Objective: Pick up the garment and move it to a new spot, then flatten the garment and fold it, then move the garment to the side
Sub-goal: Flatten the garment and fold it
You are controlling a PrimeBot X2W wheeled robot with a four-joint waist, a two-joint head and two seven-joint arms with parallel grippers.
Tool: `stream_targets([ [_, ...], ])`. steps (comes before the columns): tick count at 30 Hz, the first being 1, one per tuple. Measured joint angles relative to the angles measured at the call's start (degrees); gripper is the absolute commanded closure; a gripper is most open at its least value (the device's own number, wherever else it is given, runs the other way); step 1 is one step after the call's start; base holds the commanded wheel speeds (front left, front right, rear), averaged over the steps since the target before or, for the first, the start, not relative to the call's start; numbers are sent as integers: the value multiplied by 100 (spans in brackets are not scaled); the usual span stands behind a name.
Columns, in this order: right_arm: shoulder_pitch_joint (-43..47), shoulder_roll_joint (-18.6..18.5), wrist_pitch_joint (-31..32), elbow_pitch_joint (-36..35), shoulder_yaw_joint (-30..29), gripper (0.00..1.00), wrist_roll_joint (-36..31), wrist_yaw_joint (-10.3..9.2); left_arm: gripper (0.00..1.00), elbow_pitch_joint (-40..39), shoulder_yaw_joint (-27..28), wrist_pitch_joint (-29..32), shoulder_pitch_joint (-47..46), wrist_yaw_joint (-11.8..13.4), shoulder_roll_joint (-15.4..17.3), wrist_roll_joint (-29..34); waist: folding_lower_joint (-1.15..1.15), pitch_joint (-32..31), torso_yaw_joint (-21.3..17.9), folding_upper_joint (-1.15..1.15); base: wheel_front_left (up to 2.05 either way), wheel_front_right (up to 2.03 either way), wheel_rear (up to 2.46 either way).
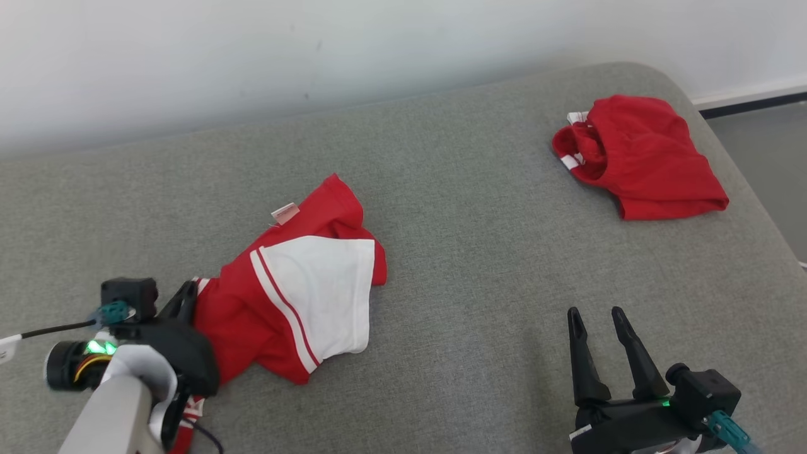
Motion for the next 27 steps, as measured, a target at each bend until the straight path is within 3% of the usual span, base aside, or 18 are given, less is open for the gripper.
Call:
stream_targets([
  [6,129,0,-1,3,-63,0,-40,0,100,-683,-472,-320,-279,-1,-237,-16,0,-144,140,0,0,0,0],
  [9,140,-1,0,1,-92,0,-41,0,100,-1310,-804,-367,-467,-10,-478,-153,0,-203,244,0,0,0,0],
  [15,207,2,0,4,-90,0,-41,0,100,-2279,-1144,-324,-828,-11,-635,-212,0,-279,433,0,0,0,0],
  [21,213,1,0,11,-100,0,-31,0,100,-3438,-1039,-18,-1279,38,-680,-363,0,-372,606,0,0,0,0],
  [27,216,1,-1,-2,-127,0,16,0,100,-4325,-501,292,-920,405,-307,-659,-1,-354,681,-1,0,0,0],
])
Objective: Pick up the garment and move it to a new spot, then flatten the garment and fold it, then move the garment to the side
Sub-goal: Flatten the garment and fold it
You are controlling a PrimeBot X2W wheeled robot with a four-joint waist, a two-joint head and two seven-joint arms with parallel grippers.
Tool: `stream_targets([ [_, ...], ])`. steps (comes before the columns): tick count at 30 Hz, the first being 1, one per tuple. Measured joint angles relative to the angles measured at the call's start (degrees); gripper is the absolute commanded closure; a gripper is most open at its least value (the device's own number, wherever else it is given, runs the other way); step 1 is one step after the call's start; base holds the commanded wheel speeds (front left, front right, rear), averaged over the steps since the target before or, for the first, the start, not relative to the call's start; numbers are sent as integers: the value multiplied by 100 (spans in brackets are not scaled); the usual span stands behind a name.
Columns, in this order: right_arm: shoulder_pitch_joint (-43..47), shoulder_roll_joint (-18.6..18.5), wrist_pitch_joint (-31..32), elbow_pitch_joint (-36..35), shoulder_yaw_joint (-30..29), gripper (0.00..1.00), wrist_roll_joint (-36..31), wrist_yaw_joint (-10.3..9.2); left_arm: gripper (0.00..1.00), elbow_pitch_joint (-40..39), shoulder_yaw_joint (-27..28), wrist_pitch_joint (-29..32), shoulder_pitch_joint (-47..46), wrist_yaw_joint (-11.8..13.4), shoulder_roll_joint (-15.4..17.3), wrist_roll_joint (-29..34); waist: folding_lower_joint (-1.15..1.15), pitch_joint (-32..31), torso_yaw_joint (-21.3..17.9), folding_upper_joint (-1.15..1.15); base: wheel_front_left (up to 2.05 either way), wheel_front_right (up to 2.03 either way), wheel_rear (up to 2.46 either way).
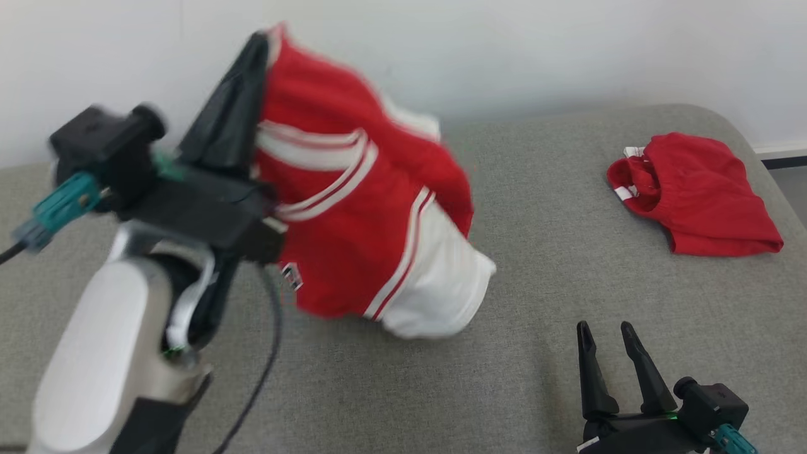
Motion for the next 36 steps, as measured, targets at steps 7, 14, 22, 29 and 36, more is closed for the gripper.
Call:
stream_targets([
  [7,-18,-2,1,-2,-48,0,-1,0,100,190,740,-308,1546,298,476,-318,0,115,-69,0,0,0,0],
  [14,-88,-2,1,15,-59,0,-85,0,100,1226,1287,-1217,2299,335,677,-387,0,226,-54,0,0,0,0],
  [22,-167,-1,1,94,78,0,-110,0,100,2293,1372,-1656,2304,277,698,-243,0,273,-42,0,0,0,0],
  [29,-177,-3,1,162,155,0,-137,0,0,1934,1713,-1774,2203,207,421,143,0,256,124,0,0,0,0],
  [36,-356,-3,1,463,316,0,-235,0,0,1149,2064,-1778,2948,20,-305,794,0,222,439,1,0,0,0],
])
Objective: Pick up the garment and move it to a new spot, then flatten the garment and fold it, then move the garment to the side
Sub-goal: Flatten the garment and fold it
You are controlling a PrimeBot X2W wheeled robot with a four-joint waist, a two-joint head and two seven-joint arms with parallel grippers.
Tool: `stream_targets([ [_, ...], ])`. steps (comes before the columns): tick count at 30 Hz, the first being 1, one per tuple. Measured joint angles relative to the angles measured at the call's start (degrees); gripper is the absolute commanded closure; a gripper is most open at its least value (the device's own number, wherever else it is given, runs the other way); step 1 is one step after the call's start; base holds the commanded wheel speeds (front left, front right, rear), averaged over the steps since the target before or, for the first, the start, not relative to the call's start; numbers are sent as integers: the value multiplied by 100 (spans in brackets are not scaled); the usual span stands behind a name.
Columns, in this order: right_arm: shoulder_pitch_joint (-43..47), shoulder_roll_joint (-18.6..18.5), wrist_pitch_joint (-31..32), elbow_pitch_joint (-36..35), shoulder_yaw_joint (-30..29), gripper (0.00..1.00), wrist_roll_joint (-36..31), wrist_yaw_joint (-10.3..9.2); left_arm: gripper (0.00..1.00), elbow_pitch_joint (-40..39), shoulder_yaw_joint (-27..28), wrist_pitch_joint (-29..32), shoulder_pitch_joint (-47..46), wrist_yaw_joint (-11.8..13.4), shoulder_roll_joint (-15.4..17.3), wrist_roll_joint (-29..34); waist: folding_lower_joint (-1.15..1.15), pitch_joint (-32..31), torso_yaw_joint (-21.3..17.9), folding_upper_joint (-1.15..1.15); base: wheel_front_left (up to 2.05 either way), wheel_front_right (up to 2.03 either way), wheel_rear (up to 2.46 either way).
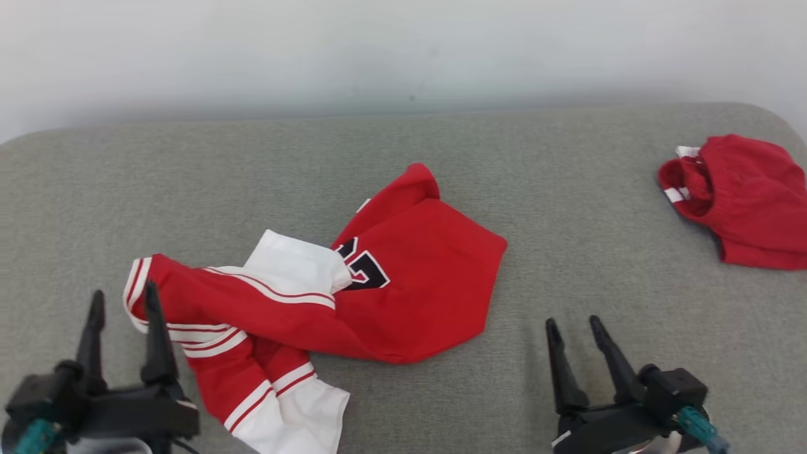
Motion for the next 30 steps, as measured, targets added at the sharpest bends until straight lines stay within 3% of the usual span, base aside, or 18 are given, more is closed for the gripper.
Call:
stream_targets([
  [8,-677,-7,-1,1065,436,0,-29,0,0,-253,174,0,609,-141,-557,756,0,-29,378,0,0,0,0],
  [20,-1915,-60,-4,3451,913,0,441,0,0,-37,196,0,730,-189,-677,1104,0,-21,861,1,0,0,0],
  [22,-2067,-63,-5,3650,947,84,547,0,0,-36,176,0,730,-189,-679,1077,0,-41,908,0,0,0,0],
  [23,-2112,-62,-3,3646,939,100,575,0,0,-34,175,0,733,-187,-679,1062,0,-56,920,0,0,0,0],
  [30,-1902,-171,-1,2924,749,100,595,0,0,51,152,0,832,-159,-682,977,0,-179,837,0,0,0,0],
])
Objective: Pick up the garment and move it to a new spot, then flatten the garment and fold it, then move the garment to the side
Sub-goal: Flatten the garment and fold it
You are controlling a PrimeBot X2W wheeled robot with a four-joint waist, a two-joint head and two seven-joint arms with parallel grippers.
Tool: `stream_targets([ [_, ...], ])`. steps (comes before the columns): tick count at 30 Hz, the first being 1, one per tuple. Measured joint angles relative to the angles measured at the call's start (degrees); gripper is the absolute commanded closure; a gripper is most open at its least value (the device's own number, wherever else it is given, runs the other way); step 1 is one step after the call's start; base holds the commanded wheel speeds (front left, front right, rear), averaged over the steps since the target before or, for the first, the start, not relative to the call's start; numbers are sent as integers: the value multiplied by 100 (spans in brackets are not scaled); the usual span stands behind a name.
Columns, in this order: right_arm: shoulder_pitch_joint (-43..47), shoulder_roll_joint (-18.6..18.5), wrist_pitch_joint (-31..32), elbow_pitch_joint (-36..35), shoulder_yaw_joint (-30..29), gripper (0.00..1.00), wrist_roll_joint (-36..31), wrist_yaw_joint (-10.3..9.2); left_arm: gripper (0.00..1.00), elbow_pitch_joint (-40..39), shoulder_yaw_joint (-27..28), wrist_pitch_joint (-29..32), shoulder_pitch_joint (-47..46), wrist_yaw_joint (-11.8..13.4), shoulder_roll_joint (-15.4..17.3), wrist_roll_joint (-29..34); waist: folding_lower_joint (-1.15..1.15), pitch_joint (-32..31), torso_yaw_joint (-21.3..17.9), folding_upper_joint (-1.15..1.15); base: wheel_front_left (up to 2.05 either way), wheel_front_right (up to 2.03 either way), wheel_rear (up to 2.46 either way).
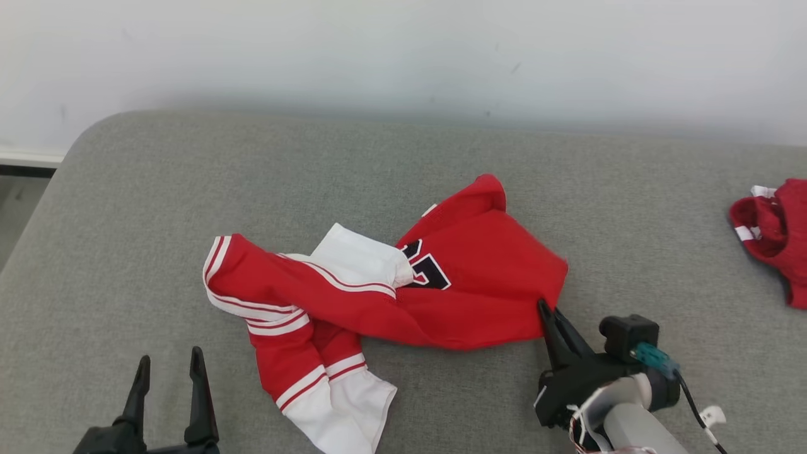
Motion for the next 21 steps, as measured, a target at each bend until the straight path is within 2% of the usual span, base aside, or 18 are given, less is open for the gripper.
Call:
stream_targets([
  [4,509,-119,3,-829,-163,100,-79,1,0,123,-1,0,96,-14,-1,-64,0,-95,-108,0,0,0,0],
  [5,509,-119,3,-829,-163,100,-79,1,0,123,-1,0,96,-14,-1,-64,0,-95,-108,0,0,0,0],
  [17,2486,-565,3,-3452,-909,100,-435,0,0,220,13,0,307,13,-3,-256,-1,-305,-615,0,0,0,0],
  [21,3051,-599,167,-4287,-985,100,-485,0,0,232,43,0,291,-27,-3,-289,0,-245,-751,0,0,0,0],
])
